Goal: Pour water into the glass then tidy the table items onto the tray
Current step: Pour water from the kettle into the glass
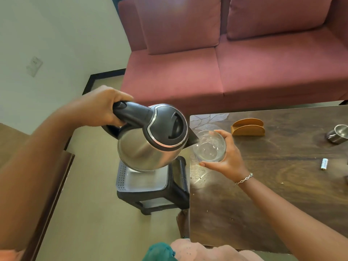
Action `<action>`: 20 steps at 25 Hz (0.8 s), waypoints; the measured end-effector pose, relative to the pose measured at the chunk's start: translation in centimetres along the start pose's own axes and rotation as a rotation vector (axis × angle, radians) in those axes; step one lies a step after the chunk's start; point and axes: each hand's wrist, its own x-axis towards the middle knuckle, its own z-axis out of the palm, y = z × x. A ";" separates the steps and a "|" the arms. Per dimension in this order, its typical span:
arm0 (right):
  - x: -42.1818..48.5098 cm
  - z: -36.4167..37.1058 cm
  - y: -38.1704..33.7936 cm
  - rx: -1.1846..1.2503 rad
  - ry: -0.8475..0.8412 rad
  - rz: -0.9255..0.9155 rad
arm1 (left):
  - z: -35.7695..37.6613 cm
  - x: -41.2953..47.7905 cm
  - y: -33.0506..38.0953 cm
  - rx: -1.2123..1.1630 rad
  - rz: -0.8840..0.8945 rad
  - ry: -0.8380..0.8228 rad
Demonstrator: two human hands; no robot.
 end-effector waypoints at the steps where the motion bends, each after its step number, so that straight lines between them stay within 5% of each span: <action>1: 0.0 0.1 0.1 -0.001 -0.001 -0.002 | 0.6 -0.6 -0.8 -0.043 -0.014 0.016; 14: 0.5 4.6 -1.2 0.030 -0.089 0.013 | 13.0 -5.0 -12.9 -0.509 -0.319 0.165; 20: 1.5 7.4 -2.2 0.075 -0.094 0.019 | 17.3 -3.2 -17.7 -0.469 -0.357 0.091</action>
